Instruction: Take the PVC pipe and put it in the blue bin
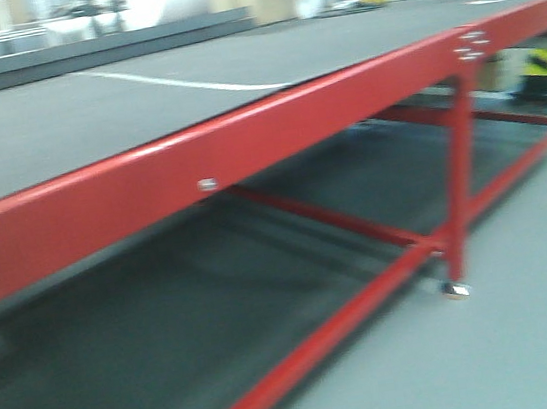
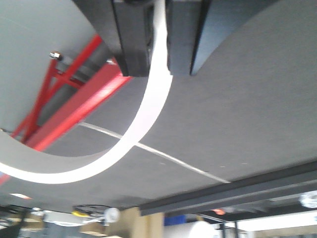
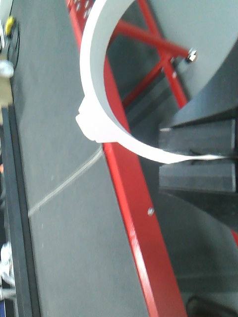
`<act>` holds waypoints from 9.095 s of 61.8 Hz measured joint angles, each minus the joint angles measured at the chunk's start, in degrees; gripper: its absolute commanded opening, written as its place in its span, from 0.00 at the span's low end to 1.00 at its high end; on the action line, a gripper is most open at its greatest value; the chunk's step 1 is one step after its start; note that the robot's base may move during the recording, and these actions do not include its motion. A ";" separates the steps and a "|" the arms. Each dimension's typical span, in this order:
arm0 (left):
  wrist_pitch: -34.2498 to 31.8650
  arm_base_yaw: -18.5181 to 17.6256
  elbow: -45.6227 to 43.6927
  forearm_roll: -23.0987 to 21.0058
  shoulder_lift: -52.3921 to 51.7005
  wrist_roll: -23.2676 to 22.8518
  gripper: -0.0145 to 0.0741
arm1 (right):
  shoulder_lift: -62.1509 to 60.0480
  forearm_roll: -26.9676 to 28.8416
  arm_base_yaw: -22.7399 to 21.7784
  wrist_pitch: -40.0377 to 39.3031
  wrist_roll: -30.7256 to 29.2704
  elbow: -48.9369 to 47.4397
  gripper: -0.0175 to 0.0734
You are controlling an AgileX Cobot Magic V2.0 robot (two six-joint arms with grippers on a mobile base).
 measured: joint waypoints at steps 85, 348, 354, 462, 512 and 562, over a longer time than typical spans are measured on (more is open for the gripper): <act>0.10 0.00 0.00 0.00 -0.09 0.00 0.04 | -0.41 0.11 0.00 0.00 0.00 0.00 0.01; -1.15 0.00 0.00 0.00 -0.09 0.00 0.04 | -0.41 0.21 0.00 0.00 0.00 0.22 0.01; -1.24 0.00 0.00 0.00 -0.09 0.00 0.04 | -0.41 0.21 0.00 0.00 0.00 0.22 0.01; -8.75 0.00 0.00 0.00 -0.09 0.00 0.04 | -0.41 0.21 0.00 0.00 0.00 0.22 0.01; -10.28 -2.78 -0.24 -6.15 4.79 0.00 0.04 | 1.13 3.40 0.00 -1.15 0.00 -1.21 0.01; -16.37 -17.19 -22.45 0.73 32.12 0.45 0.04 | 15.07 9.28 7.56 -3.71 -1.26 -13.23 0.01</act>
